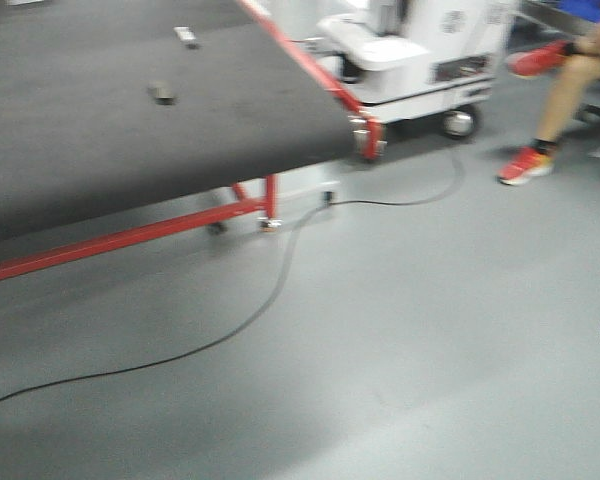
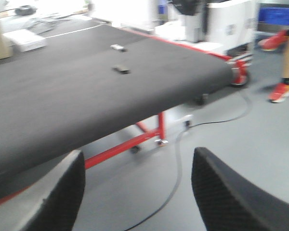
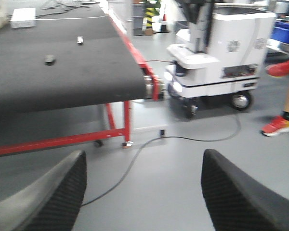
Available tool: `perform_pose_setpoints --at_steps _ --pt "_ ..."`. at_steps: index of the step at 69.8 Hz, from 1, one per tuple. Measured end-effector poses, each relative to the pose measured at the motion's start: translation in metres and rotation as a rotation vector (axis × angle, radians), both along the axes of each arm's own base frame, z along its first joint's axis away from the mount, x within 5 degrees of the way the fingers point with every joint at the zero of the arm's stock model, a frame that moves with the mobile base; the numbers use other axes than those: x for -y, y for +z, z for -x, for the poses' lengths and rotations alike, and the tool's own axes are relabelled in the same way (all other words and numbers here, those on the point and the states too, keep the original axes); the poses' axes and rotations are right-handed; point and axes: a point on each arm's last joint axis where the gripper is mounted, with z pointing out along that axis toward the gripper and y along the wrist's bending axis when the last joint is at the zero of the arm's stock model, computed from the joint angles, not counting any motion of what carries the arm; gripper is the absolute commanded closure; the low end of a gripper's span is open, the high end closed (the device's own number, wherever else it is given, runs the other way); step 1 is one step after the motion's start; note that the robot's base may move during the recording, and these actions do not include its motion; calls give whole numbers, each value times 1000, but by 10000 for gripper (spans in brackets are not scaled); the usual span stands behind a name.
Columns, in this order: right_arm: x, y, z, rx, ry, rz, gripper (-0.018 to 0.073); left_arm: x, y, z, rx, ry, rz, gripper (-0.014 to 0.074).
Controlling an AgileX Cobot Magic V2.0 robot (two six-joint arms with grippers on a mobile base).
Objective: Move and align brake pads A on conveyor
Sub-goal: 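Turn the base away from the conveyor toward the aisle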
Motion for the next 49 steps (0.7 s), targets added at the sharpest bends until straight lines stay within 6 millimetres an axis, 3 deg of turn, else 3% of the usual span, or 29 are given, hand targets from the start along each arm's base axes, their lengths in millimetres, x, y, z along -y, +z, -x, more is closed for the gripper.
perform_pose_setpoints --at_steps 49 --pt "0 0 0 0 0 0 65 0 0 0 0 0 0 127"
